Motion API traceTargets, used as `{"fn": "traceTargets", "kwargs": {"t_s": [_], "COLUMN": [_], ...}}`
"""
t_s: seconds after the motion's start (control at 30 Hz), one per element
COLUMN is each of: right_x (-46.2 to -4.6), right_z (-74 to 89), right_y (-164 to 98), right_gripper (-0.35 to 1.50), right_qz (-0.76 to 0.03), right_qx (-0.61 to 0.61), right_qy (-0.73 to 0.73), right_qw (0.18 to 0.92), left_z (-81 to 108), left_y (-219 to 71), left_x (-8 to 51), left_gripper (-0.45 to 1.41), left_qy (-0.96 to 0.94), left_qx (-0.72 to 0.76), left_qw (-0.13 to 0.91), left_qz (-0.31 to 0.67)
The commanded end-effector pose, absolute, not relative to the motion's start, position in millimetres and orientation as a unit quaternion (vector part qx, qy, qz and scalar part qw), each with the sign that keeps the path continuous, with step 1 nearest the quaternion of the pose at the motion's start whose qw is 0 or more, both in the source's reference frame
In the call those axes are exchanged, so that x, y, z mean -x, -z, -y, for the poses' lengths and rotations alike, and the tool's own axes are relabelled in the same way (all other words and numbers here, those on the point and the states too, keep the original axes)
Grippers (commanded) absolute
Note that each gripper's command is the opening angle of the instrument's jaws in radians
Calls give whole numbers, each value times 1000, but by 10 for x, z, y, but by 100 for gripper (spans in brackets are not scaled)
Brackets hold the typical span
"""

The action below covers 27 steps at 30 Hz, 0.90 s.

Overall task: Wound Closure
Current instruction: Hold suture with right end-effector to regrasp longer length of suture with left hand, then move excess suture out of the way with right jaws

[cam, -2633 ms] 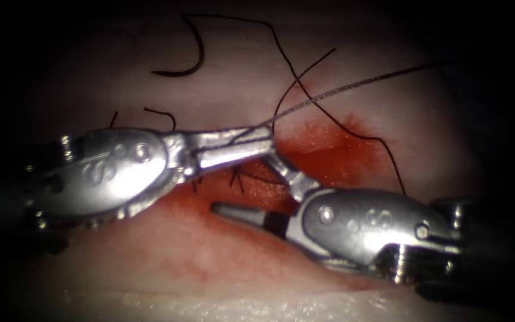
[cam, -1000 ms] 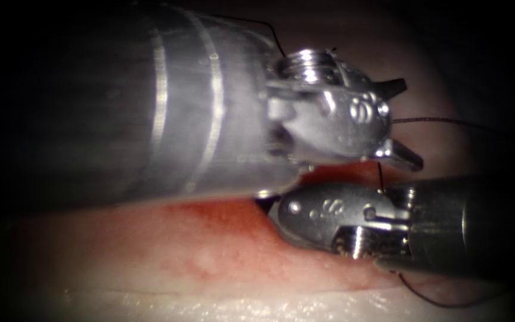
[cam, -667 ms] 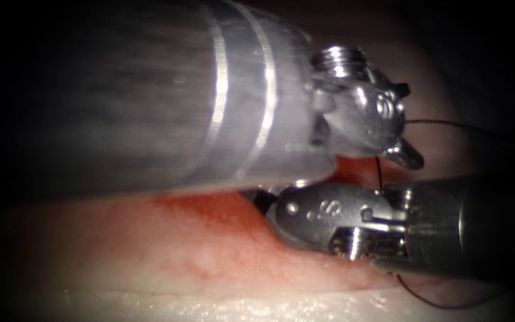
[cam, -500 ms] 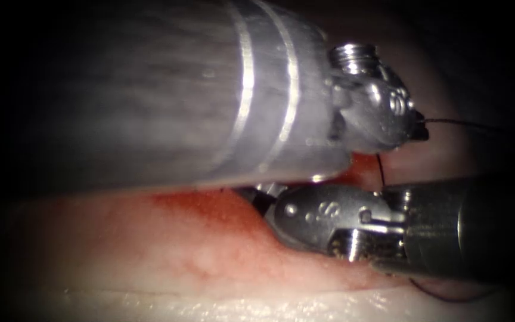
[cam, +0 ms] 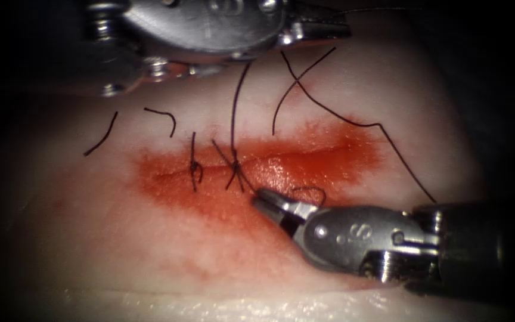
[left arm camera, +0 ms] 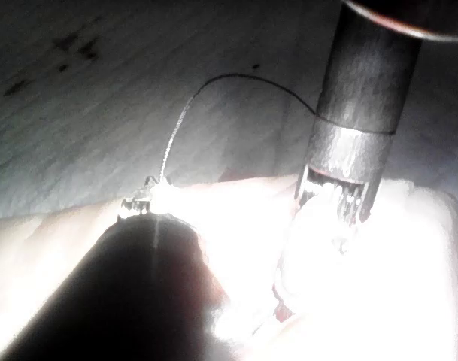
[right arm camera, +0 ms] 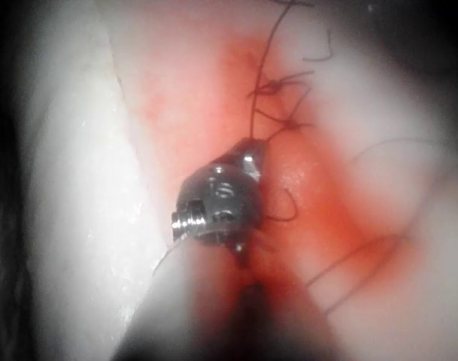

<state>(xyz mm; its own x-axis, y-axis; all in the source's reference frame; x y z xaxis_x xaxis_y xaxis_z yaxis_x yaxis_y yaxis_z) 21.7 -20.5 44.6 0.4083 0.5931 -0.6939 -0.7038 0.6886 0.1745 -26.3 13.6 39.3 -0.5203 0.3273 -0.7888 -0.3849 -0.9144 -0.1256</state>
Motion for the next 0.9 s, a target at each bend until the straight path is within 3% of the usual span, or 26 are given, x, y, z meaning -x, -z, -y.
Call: {"fn": "traceTargets", "kwargs": {"t_s": [0.03, 0.4, 0.9], "right_x": [-213, -163, -173], "right_z": [210, 188, 186], "right_y": [-449, -439, -408], "right_gripper": [-35, -35, -35], "right_qz": [-379, -387, -445], "right_qx": [75, 93, 34], "right_qy": [-391, -415, -420], "right_qw": [835, 818, 790], "left_z": [-136, -92, -29], "left_y": [-397, -395, -460], "left_x": [259, 184, 171], "left_gripper": [-45, -45, -45], "left_qy": [-868, -816, -791], "left_qx": [450, 529, 565], "left_qw": [204, 214, 209], "left_qz": [-37, -96, -104]}}
